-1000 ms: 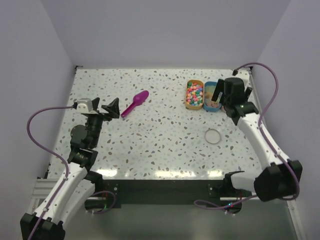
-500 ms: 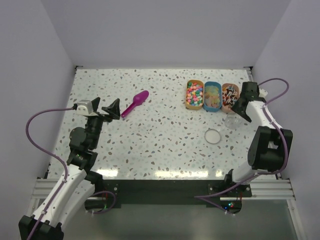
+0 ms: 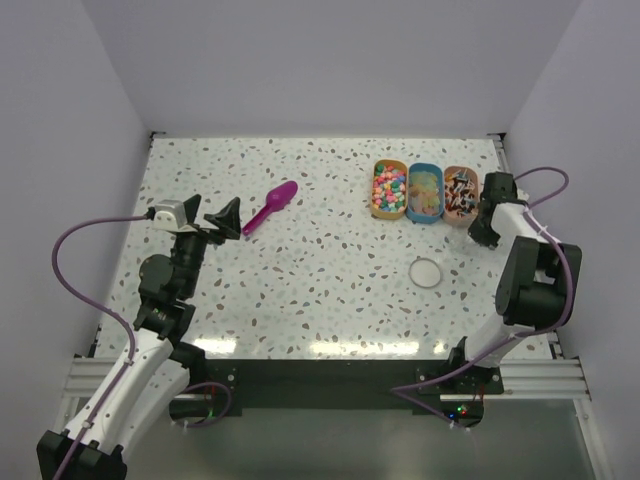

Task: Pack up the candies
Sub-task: Pick up the packing bottle from the center of the board, then place the packing bottle at the center of the board.

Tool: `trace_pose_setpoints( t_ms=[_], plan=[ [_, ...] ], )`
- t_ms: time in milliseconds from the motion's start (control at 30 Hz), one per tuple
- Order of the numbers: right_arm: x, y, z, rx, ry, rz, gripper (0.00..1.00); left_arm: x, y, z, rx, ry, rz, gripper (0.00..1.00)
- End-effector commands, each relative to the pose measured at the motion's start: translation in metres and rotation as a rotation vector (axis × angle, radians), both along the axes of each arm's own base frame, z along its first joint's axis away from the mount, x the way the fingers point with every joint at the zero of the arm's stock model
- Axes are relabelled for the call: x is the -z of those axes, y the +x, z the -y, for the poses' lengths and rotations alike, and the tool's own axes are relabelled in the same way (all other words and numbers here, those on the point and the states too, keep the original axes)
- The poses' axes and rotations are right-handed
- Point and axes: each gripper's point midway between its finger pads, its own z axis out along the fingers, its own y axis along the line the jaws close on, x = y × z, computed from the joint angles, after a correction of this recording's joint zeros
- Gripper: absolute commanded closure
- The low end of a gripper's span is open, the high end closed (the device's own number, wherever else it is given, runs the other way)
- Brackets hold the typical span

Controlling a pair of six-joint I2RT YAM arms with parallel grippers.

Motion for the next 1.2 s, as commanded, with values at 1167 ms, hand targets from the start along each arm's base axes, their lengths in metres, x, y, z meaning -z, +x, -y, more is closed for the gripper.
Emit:
trace_pose_setpoints(
  t_ms=[1167],
  plan=[
    [-0.041,-0.042,-0.449,-1.307,-0.108,0.065,0.74,-0.015,-0.005,0.0,0.0,0.024,0.058,0.0]
  ],
)
